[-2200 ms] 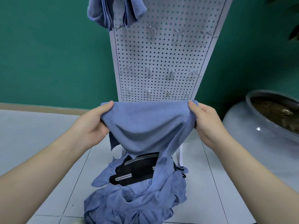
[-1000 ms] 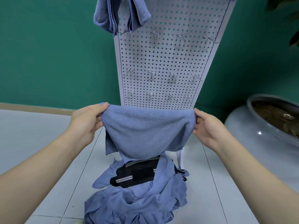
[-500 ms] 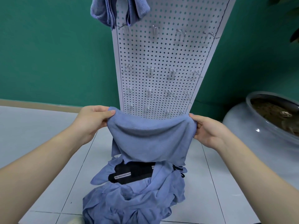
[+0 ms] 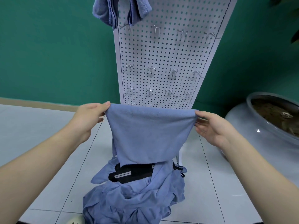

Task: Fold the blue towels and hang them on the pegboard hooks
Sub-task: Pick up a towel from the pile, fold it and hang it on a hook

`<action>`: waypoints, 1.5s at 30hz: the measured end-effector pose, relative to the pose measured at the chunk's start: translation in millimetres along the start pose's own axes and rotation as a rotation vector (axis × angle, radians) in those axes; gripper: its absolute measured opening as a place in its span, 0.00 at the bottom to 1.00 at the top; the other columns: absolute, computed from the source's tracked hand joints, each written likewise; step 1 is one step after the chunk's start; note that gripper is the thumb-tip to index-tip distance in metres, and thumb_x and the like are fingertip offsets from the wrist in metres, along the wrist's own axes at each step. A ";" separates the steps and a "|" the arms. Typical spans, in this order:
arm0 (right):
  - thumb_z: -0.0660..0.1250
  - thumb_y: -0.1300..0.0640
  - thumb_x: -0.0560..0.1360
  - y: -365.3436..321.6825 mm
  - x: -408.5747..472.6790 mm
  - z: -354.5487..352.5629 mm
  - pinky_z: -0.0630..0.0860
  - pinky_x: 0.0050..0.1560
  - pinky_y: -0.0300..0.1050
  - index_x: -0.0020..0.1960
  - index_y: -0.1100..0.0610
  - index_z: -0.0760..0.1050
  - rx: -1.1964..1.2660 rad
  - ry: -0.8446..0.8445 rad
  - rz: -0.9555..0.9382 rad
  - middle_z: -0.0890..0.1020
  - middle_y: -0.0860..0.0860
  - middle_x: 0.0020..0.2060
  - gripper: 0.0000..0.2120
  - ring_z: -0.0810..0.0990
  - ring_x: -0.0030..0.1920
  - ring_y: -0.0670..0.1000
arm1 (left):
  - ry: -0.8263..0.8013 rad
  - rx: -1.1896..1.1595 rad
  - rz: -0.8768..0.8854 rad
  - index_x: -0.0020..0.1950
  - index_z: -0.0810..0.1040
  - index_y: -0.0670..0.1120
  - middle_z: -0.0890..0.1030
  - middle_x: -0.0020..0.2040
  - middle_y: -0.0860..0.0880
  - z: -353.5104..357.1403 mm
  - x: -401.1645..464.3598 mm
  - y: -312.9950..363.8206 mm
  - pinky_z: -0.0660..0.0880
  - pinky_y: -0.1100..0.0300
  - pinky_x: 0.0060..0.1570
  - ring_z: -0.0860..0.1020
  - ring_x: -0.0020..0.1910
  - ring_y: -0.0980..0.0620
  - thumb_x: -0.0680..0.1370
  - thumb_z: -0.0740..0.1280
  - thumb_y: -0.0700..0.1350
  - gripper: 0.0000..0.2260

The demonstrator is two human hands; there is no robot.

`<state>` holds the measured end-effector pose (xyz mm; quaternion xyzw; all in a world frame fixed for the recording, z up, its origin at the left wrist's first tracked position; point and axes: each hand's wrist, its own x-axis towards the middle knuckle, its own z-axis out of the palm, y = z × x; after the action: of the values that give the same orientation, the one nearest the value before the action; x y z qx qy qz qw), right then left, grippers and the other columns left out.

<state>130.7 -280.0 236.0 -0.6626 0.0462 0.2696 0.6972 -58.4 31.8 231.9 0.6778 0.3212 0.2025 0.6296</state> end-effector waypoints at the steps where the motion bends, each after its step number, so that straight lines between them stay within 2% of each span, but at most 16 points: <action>1: 0.70 0.56 0.79 -0.3 -0.6 0.1 0.73 0.53 0.42 0.53 0.55 0.80 0.004 -0.017 -0.016 0.83 0.50 0.46 0.04 0.82 0.48 0.48 | 0.025 -0.037 0.024 0.50 0.81 0.41 0.83 0.50 0.45 -0.7 0.4 1.5 0.75 0.49 0.67 0.79 0.51 0.49 0.82 0.70 0.49 0.11; 5: 0.69 0.57 0.79 -2.5 -3.1 3.0 0.75 0.55 0.43 0.57 0.56 0.79 0.045 -0.108 -0.091 0.82 0.52 0.50 0.08 0.81 0.49 0.50 | 0.048 -0.225 0.069 0.47 0.81 0.41 0.84 0.51 0.45 -0.5 1.5 10.3 0.77 0.54 0.64 0.81 0.51 0.50 0.83 0.68 0.48 0.11; 7: 0.69 0.58 0.79 -3.0 -3.6 4.4 0.76 0.63 0.47 0.57 0.57 0.79 0.087 -0.153 -0.141 0.82 0.53 0.53 0.08 0.81 0.52 0.52 | 0.029 -0.325 0.046 0.50 0.81 0.41 0.85 0.51 0.45 0.2 1.1 15.5 0.78 0.57 0.60 0.82 0.51 0.51 0.84 0.67 0.49 0.12; 9: 0.68 0.57 0.80 -3.4 -4.1 5.4 0.72 0.73 0.52 0.58 0.57 0.78 0.121 -0.189 -0.193 0.80 0.54 0.55 0.09 0.79 0.57 0.53 | 0.002 -0.409 0.004 0.52 0.81 0.41 0.85 0.53 0.45 1.1 0.5 19.0 0.78 0.58 0.60 0.84 0.52 0.53 0.84 0.66 0.50 0.12; 12: 0.68 0.56 0.80 -5.1 -5.8 8.3 0.67 0.76 0.56 0.60 0.58 0.76 0.144 -0.232 -0.260 0.80 0.54 0.55 0.10 0.76 0.59 0.54 | -0.055 -0.494 -0.037 0.53 0.80 0.42 0.86 0.53 0.47 2.3 -0.8 21.1 0.77 0.57 0.63 0.84 0.55 0.53 0.84 0.65 0.51 0.12; 15: 0.69 0.53 0.79 -6.5 -7.6 9.1 0.70 0.70 0.59 0.58 0.56 0.79 0.141 -0.237 -0.310 0.81 0.53 0.54 0.10 0.76 0.57 0.56 | -0.098 -0.520 -0.038 0.54 0.80 0.45 0.87 0.53 0.49 2.0 -2.0 22.7 0.77 0.56 0.63 0.84 0.55 0.53 0.84 0.65 0.53 0.12; 18: 0.67 0.51 0.80 -8.8 -13.2 10.9 0.69 0.58 0.59 0.50 0.51 0.84 0.116 -0.232 -0.359 0.83 0.52 0.51 0.08 0.78 0.53 0.56 | -0.148 -0.492 0.013 0.61 0.79 0.45 0.85 0.60 0.49 -1.1 -2.5 24.0 0.76 0.54 0.66 0.83 0.59 0.52 0.84 0.65 0.52 0.12; 22: 0.64 0.52 0.82 -11.6 -18.9 11.5 0.73 0.53 0.54 0.43 0.49 0.86 0.107 -0.241 -0.420 0.84 0.48 0.44 0.14 0.81 0.46 0.51 | -0.173 -0.349 0.118 0.61 0.81 0.43 0.85 0.59 0.46 -0.2 -7.8 24.9 0.78 0.54 0.61 0.83 0.54 0.48 0.83 0.66 0.40 0.09; 25: 0.64 0.54 0.83 -13.6 -20.3 10.5 0.76 0.50 0.49 0.50 0.51 0.85 0.084 -0.217 -0.449 0.85 0.49 0.48 0.10 0.82 0.47 0.50 | -0.089 -0.257 0.177 0.52 0.84 0.41 0.87 0.49 0.46 5.0 -10.5 23.1 0.80 0.57 0.53 0.83 0.48 0.48 0.81 0.68 0.36 0.05; 28: 0.66 0.59 0.82 -14.2 -18.3 8.0 0.76 0.45 0.45 0.59 0.58 0.82 0.071 -0.163 -0.465 0.86 0.54 0.53 0.09 0.83 0.48 0.52 | -0.022 -0.230 0.209 0.49 0.83 0.42 0.86 0.42 0.49 8.8 -11.0 21.8 0.80 0.60 0.46 0.82 0.41 0.52 0.81 0.68 0.37 0.05; 31: 0.67 0.62 0.82 -10.3 -15.7 8.7 0.76 0.47 0.48 0.58 0.57 0.83 0.037 -0.119 -0.497 0.87 0.54 0.53 0.08 0.83 0.49 0.53 | 0.044 -0.249 0.209 0.46 0.82 0.44 0.85 0.41 0.50 9.3 -9.8 21.0 0.79 0.60 0.44 0.81 0.40 0.53 0.82 0.68 0.41 0.06; 34: 0.68 0.63 0.81 -6.9 -14.6 11.7 0.77 0.45 0.47 0.55 0.56 0.81 0.031 -0.097 -0.509 0.87 0.51 0.47 0.06 0.83 0.46 0.52 | 0.100 -0.266 0.201 0.44 0.79 0.47 0.83 0.43 0.50 9.3 -8.8 19.8 0.77 0.60 0.42 0.79 0.41 0.53 0.83 0.68 0.45 0.08; 37: 0.70 0.64 0.79 -6.0 -11.5 10.8 0.78 0.41 0.45 0.60 0.57 0.76 0.043 -0.111 -0.461 0.85 0.56 0.47 0.11 0.82 0.43 0.53 | 0.166 -0.301 0.174 0.41 0.79 0.48 0.82 0.40 0.53 9.5 -8.9 18.3 0.76 0.59 0.39 0.77 0.39 0.54 0.82 0.69 0.48 0.11; 40: 0.70 0.65 0.78 -2.1 -4.7 7.8 0.82 0.48 0.46 0.68 0.60 0.74 0.023 -0.147 -0.305 0.85 0.58 0.53 0.19 0.83 0.47 0.54 | 0.194 -0.275 0.139 0.41 0.79 0.48 0.81 0.39 0.53 7.5 -6.5 13.2 0.75 0.57 0.39 0.76 0.38 0.53 0.81 0.71 0.50 0.10; 42: 0.69 0.65 0.78 3.6 -2.0 6.9 0.82 0.53 0.46 0.66 0.65 0.78 -0.053 -0.203 -0.183 0.86 0.60 0.57 0.16 0.84 0.53 0.56 | 0.202 -0.246 0.097 0.42 0.79 0.48 0.81 0.40 0.52 5.1 -3.8 8.6 0.74 0.58 0.38 0.76 0.37 0.53 0.80 0.72 0.50 0.09; 45: 0.69 0.64 0.79 13.2 -1.0 6.5 0.82 0.53 0.45 0.57 0.66 0.83 -0.171 -0.225 -0.066 0.87 0.59 0.53 0.09 0.85 0.49 0.53 | 0.121 -0.171 -0.009 0.44 0.77 0.47 0.80 0.42 0.49 -0.9 3.3 -2.1 0.74 0.58 0.36 0.75 0.36 0.51 0.79 0.73 0.48 0.08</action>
<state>122.3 -274.5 225.3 -0.6865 -0.0770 0.3221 0.6474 -57.1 34.7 229.5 0.6067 0.3435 0.2670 0.6653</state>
